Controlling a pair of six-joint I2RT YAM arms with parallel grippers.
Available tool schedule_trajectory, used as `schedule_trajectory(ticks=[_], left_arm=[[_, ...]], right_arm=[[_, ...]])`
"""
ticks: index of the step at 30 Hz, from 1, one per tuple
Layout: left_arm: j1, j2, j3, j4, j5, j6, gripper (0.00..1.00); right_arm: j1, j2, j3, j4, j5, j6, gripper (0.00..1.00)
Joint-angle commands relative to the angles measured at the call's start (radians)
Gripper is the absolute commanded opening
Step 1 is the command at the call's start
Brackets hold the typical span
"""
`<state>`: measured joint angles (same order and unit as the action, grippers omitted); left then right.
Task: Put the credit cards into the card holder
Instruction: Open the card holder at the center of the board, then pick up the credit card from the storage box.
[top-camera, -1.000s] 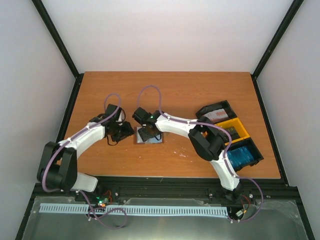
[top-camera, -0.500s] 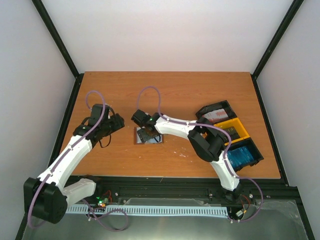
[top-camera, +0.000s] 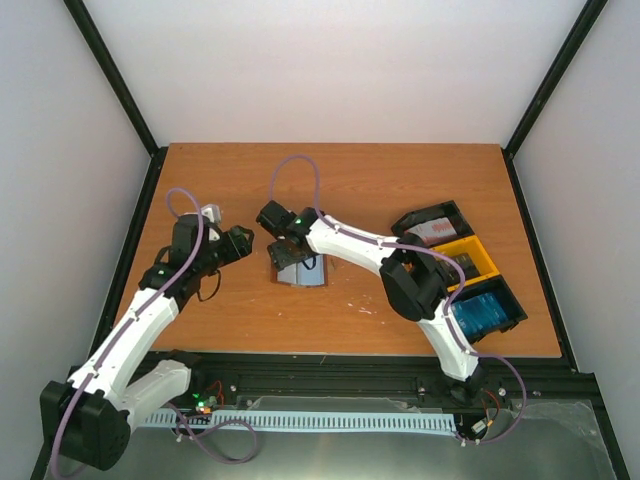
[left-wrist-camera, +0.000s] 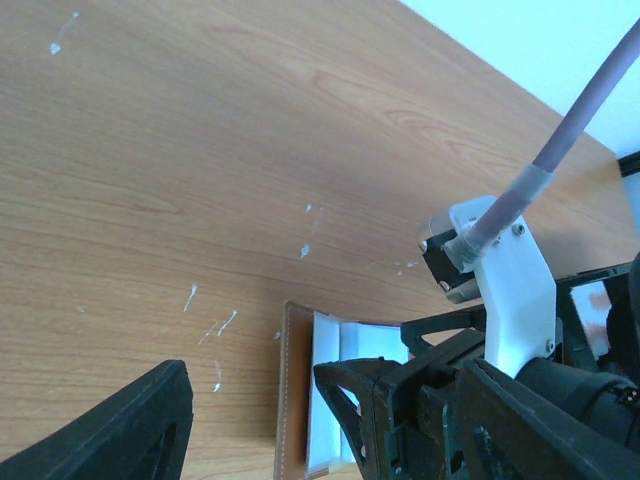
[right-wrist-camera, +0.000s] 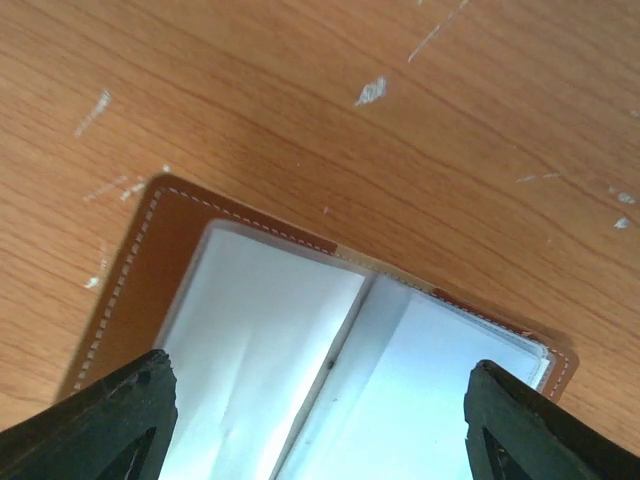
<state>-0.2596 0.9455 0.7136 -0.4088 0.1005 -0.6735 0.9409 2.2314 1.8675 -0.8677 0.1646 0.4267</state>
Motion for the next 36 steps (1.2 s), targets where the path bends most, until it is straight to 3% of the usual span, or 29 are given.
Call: schedule_trajectory(ticks=[1, 8, 12, 17, 21, 28, 36], left_arm=[[0.006, -0.038, -0.019, 0.061, 0.066, 0.031, 0.73], [0.007, -0.075, -0.066, 0.133, 0.206, 0.040, 0.71], [0.006, -0.074, -0.091, 0.203, 0.359, 0.064, 0.68], [0.006, -0.021, -0.112, 0.316, 0.540, 0.097, 0.63], [0.005, 0.114, -0.086, 0.350, 0.658, 0.123, 0.56], [-0.056, 0.283, -0.029, 0.336, 0.597, 0.134, 0.53], [-0.196, 0.484, 0.078, 0.303, 0.484, 0.167, 0.51]], right_arm=[[-0.013, -0.060, 0.038, -0.020, -0.033, 0.028, 0.78], [-0.021, -0.093, 0.016, -0.019, -0.050, 0.054, 0.72], [-0.036, -0.132, -0.037, 0.009, -0.075, 0.086, 0.58], [-0.067, -0.235, -0.166, 0.117, -0.138, 0.135, 0.57], [-0.100, -0.318, -0.254, 0.159, -0.158, 0.154, 0.58], [-0.196, -0.500, -0.403, 0.119, -0.106, 0.129, 0.59], [-0.354, -0.788, -0.627, 0.002, 0.019, -0.013, 0.65]])
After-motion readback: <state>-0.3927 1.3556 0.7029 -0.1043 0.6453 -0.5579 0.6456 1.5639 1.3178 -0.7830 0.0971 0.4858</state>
